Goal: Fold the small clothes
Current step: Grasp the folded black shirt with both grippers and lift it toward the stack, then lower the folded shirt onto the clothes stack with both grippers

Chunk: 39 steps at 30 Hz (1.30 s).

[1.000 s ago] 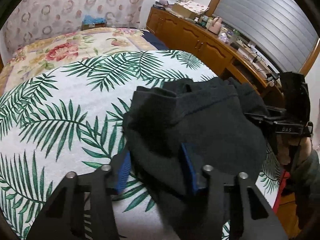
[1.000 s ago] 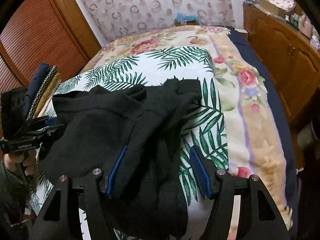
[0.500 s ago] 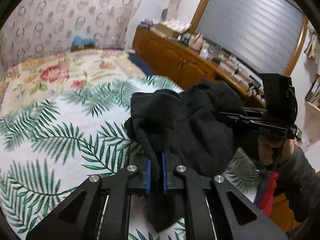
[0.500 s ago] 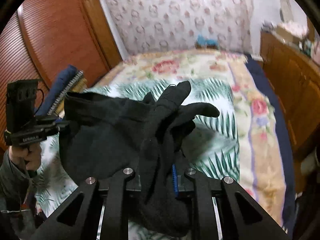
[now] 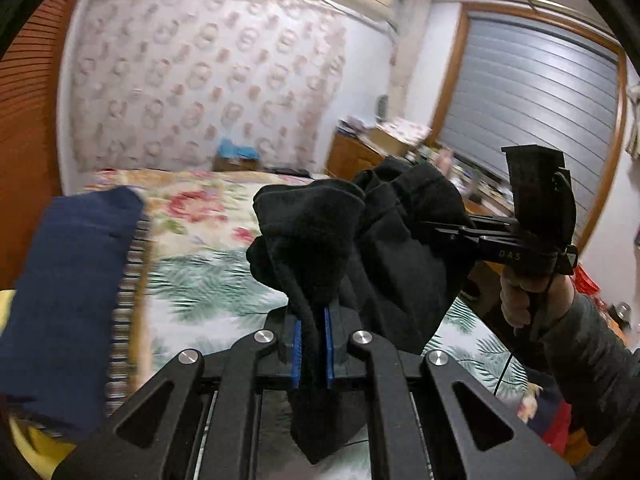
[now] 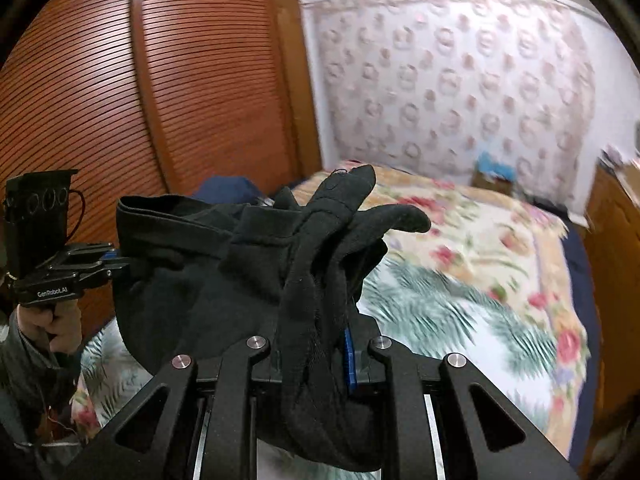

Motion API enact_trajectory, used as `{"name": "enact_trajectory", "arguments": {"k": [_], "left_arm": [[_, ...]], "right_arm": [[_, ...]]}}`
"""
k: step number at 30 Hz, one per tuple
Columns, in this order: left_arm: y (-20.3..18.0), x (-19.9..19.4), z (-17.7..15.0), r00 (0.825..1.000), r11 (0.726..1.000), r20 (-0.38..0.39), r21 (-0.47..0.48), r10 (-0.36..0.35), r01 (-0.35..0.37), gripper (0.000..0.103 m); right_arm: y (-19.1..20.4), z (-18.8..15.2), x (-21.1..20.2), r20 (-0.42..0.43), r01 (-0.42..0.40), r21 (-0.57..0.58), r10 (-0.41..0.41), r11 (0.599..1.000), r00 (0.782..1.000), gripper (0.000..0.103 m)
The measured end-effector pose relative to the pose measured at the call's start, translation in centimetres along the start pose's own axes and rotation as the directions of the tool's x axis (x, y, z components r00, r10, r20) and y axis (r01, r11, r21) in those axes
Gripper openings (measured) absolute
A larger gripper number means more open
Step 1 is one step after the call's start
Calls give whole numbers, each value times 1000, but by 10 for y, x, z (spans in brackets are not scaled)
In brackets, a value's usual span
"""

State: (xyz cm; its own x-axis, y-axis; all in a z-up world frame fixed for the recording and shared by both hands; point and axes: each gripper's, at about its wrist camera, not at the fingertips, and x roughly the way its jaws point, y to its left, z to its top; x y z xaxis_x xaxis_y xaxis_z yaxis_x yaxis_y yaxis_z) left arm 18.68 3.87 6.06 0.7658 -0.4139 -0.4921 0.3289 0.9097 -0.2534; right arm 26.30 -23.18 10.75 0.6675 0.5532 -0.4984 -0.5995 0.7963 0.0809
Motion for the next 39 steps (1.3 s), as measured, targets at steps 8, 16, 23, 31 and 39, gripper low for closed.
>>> {"name": "enact_trajectory", "arguments": {"k": [8,16,23,31,39], "left_arm": [[69,-53,1,984,987,102,-82,145,-137,9],[140,-66,-19,963,955,118,-205,241,-214,9],[170,-55,-42,957,935,89,-257,276,-245,9],[174,-57,-64,927,904,50,-248,372,-349,11],[154,-94,-55,874,888,184,-204,449,-412,72]], "right_arm": [[37,67,93,9,-86,-142,88,986,996,18],[60,127,203,-13,-136,-270,138,953,990,18],[74,147,280,-68,-189,-330,176,925,982,18],[70,150,328,-95,-172,-248,153,953,984,34],[74,153,310,50,-81,-195,92,977,994,58]]}}
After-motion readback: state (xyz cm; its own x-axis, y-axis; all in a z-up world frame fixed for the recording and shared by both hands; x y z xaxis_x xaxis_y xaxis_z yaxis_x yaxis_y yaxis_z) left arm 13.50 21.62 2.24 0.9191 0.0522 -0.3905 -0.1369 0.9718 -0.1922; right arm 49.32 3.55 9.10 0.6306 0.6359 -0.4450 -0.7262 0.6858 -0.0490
